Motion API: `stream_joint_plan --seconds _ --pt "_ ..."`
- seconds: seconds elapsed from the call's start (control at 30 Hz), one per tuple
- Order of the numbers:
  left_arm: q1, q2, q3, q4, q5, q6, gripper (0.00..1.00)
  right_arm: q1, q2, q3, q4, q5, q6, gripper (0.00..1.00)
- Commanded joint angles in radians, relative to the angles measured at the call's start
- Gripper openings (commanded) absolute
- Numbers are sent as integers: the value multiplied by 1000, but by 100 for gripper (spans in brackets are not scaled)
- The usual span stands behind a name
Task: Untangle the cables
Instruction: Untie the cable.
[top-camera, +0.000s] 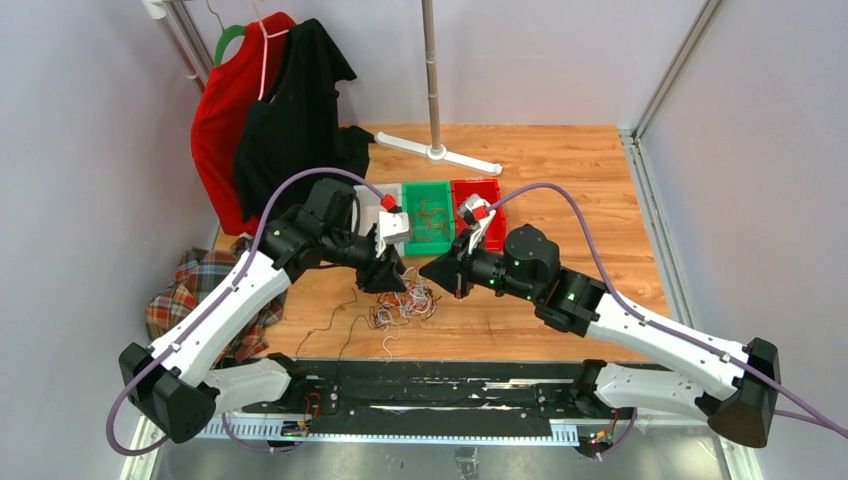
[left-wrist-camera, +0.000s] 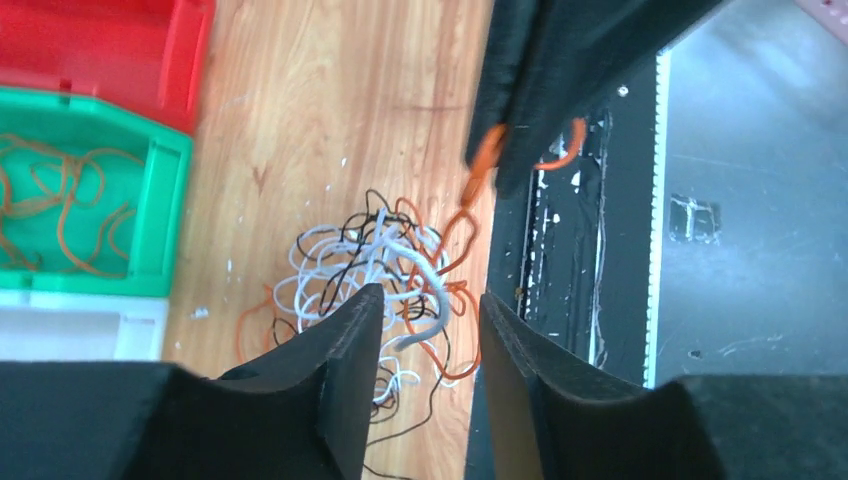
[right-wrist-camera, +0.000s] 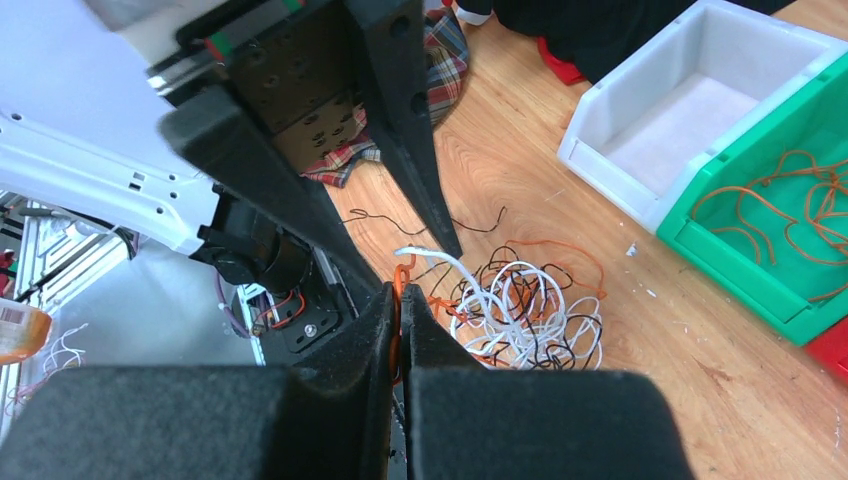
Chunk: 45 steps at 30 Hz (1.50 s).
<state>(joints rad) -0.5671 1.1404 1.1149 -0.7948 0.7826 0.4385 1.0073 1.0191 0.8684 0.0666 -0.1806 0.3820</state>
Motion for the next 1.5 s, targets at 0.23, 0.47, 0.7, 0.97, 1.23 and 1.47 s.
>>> stream_joint_plan --seconds 0.23,0.47,0.7,0.97,1.23,1.47 --pt "-7 -27 -6 32 134 -10 39 -10 19 17 -1 -79 76 1" --pt "-7 -39 -56 48 -194 45 4 -15 -39 35 -89 -48 58 1" --pt "-5 -77 -121 147 -430 -5 1 -58 -152 51 -245 -31 44 0" --pt "-5 -88 -131 141 -413 -22 45 -68 -222 107 -296 6 55 1" --pt "-5 -88 43 -77 -2 43 94 -68 -114 204 -137 -58 95 0" --pt "-7 -37 34 -36 137 80 89 -68 -1 311 -10 -109 132 1"
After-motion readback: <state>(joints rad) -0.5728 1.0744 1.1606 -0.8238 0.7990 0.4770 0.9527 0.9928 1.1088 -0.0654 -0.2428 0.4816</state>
